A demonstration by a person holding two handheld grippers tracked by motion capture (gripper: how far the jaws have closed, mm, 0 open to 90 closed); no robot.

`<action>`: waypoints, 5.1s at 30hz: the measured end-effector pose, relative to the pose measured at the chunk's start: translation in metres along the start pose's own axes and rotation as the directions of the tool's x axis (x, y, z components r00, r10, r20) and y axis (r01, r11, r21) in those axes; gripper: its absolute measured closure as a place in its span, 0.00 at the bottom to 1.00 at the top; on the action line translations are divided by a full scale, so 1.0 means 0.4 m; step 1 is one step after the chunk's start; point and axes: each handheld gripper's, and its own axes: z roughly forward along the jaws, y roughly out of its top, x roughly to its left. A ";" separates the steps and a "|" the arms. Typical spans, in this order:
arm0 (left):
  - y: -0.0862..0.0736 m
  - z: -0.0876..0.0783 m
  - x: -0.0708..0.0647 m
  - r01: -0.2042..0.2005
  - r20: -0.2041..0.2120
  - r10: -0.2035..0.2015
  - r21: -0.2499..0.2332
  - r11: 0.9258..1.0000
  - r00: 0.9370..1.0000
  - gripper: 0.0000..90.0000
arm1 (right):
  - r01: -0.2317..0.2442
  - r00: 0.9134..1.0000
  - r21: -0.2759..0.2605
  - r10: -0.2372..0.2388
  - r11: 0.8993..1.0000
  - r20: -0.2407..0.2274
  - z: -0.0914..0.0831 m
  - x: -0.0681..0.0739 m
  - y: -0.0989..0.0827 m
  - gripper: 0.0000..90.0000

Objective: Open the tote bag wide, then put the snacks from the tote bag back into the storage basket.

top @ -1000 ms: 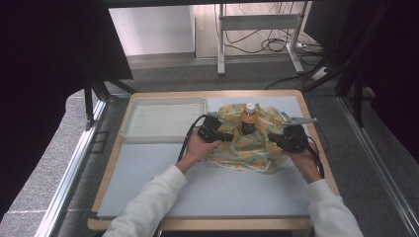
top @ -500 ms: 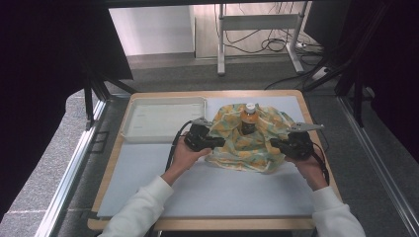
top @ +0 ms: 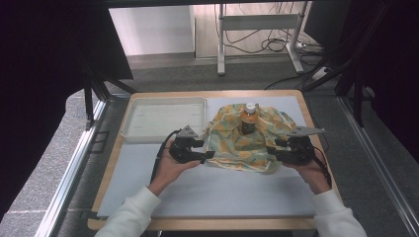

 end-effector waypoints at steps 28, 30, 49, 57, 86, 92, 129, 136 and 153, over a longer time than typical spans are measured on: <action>-0.028 -0.034 0.014 0.010 -0.021 -0.009 0.006 1.000 1.000 0.32 | 0.022 1.000 -0.006 -0.022 1.000 0.002 -0.002 0.017 0.040 0.34; -0.028 -0.035 0.014 0.009 -0.018 -0.009 0.005 1.000 1.000 0.32 | 0.031 1.000 -0.009 -0.031 0.999 0.005 -0.001 0.020 0.050 0.33; -0.031 -0.029 0.011 0.009 -0.003 -0.009 0.013 1.000 1.000 0.31 | 0.050 0.998 0.034 -0.051 0.998 0.023 0.042 0.028 0.162 0.30; -0.031 -0.027 0.011 0.016 0.002 -0.016 0.017 1.000 1.000 0.31 | 0.027 0.999 0.072 -0.030 0.997 0.036 0.084 0.009 0.201 0.27; -0.036 -0.026 0.019 0.026 -0.001 -0.026 0.014 1.000 1.000 0.31 | -0.019 0.996 0.123 0.007 0.992 0.090 0.214 -0.016 0.279 0.24; -0.037 -0.023 0.017 0.026 0.002 -0.026 0.016 1.000 1.000 0.31 | -0.013 0.996 0.153 -0.001 0.988 0.092 0.243 -0.013 0.286 0.25; -0.038 -0.021 0.021 0.029 0.011 -0.030 0.019 0.999 1.000 0.31 | 0.014 0.997 0.141 -0.025 0.990 0.071 0.213 -0.008 0.309 0.34; -0.038 -0.022 0.021 0.030 0.011 -0.030 0.019 0.999 1.000 0.31 | 0.023 0.998 0.104 -0.029 0.994 0.057 0.178 -0.003 0.325 0.34; -0.039 -0.019 0.023 0.021 0.004 -0.021 0.029 0.999 1.000 0.30 | 0.026 0.999 0.040 -0.028 0.999 0.030 0.111 0.003 0.356 0.34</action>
